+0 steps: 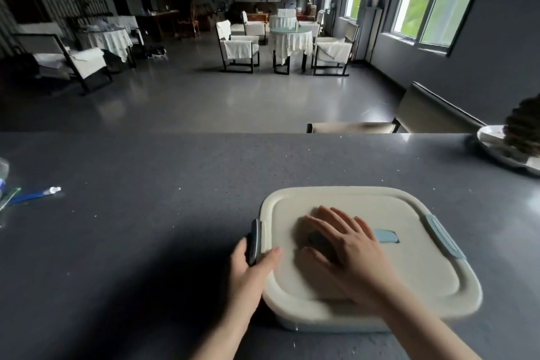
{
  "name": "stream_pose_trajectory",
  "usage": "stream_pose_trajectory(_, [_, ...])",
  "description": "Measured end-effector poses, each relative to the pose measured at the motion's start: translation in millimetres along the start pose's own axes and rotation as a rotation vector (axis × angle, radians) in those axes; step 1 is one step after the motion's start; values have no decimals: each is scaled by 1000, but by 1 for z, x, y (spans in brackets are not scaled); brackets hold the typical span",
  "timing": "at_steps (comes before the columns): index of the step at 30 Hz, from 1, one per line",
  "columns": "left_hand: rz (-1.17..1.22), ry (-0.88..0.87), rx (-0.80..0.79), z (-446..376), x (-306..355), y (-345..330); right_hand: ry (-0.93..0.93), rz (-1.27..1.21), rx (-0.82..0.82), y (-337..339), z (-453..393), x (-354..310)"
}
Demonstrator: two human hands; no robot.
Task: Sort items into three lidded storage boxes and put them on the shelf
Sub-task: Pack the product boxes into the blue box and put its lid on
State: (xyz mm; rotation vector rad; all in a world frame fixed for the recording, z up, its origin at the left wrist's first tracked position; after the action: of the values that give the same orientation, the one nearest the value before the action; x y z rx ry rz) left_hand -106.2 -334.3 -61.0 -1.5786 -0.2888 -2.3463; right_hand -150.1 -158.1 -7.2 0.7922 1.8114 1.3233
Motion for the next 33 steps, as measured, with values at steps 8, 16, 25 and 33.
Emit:
stream_pose_trajectory(8, [5, -113, -58, 11, 17, -6, 12, 2, 33, 3, 0, -2])
stream_pose_trajectory(16, [-69, -208, -48, 13, 33, -8, 37, 4, 67, 4, -1, -5])
stream_pose_trajectory(25, [-220, -205, 15, 13, 39, -6, 113, -115, 43, -1, -2, 1])
stream_pose_trajectory(33, [-186, -144, 110, 13, 32, -29, -155, 65, 120, 39, 47, 123])
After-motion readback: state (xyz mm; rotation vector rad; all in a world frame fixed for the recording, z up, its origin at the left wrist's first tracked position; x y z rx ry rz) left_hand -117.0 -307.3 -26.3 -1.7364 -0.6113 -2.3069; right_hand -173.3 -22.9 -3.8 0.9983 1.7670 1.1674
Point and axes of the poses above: each hand's wrist, its own z-axis away from the middle knuckle, its own y-axis out of the back of the hand, x = y × z, the point moved 7 cm from there along -z, towards the middle knuckle, and after that the axes turned 6 degrees about y, right-handed, at the moved point
